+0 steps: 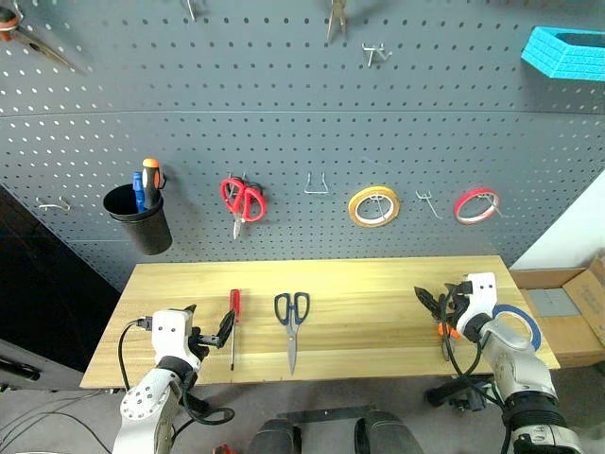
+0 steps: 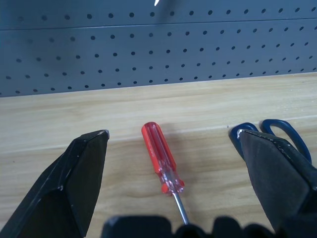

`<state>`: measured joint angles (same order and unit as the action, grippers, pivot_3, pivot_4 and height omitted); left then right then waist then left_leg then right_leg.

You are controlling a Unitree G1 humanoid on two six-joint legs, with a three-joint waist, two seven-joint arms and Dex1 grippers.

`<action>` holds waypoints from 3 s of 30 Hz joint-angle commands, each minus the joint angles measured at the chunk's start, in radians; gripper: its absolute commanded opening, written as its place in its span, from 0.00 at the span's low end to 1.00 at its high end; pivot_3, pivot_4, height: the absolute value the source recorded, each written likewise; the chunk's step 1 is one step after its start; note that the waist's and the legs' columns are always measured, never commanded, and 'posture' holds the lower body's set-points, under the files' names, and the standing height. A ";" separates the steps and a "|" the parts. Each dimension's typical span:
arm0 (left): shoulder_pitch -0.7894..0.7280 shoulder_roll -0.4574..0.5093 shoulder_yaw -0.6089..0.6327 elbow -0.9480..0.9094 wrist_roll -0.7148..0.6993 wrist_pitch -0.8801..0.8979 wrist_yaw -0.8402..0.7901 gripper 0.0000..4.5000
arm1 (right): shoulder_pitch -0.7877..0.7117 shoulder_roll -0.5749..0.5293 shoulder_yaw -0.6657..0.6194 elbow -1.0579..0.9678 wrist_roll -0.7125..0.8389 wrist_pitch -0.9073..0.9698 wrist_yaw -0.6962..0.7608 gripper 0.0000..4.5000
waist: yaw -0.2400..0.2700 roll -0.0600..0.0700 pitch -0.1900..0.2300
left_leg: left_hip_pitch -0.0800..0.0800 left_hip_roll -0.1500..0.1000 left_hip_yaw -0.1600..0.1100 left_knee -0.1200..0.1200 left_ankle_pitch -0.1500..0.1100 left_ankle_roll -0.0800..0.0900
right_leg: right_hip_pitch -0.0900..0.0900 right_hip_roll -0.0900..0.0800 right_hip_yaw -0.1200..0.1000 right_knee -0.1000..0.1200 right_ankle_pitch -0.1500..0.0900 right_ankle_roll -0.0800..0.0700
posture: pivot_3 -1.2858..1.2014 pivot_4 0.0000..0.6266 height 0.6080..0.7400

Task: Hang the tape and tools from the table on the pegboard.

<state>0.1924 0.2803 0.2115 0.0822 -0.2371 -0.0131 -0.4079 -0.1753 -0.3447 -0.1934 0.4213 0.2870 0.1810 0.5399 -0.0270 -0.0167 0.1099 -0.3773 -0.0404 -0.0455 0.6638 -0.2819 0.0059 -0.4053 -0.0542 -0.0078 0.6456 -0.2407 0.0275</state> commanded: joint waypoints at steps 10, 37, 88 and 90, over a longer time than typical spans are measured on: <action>0.003 -0.006 -0.011 -0.013 -0.013 -0.012 -0.023 1.00 | 0.006 -0.008 -0.001 -0.042 -0.004 -0.016 0.001 1.00 | -0.003 0.006 -0.021 | 0.003 0.000 0.002 0.000 0.000 0.000 | 0.002 0.001 0.001 0.001 0.000 0.000 | 0.48 0.07 1.00; 0.114 0.140 -0.243 -0.363 -0.047 0.240 -0.266 1.00 | 0.072 -0.102 -0.087 -0.140 -0.083 0.184 -0.276 1.00 | -0.002 0.013 0.038 | 0.015 0.001 0.001 0.000 0.000 0.002 | 0.016 0.000 0.001 -0.001 -0.007 0.000 | 0.49 0.30 1.00; -0.149 0.117 -0.586 -0.549 -0.045 0.374 -0.331 1.00 | -0.132 -0.235 -0.127 -0.054 -0.059 0.720 -0.279 0.79 | -0.005 0.000 0.200 | -0.010 0.002 -0.002 -0.001 -0.002 0.005 | -0.006 -0.001 -0.003 -0.001 -0.005 -0.006 | 0.50 0.56 1.00; -0.149 0.123 -0.581 -0.552 -0.047 0.375 -0.331 1.00 | -0.133 -0.233 -0.130 -0.048 -0.064 0.719 -0.291 0.62 | -0.005 -0.001 0.202 | -0.010 0.002 -0.002 -0.001 -0.002 0.005 | -0.006 -0.001 -0.003 -0.001 -0.005 -0.006 | 0.50 0.57 1.00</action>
<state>0.0326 0.4003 -0.3669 -0.4232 -0.2760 0.3656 -0.7348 -0.3154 -0.5781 -0.2998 0.3698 0.2252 0.8913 0.2611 -0.0316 -0.0173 0.3116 -0.3880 -0.0387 -0.0479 0.6631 -0.2843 0.0109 -0.4120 -0.0551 -0.0110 0.6441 -0.2459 0.0213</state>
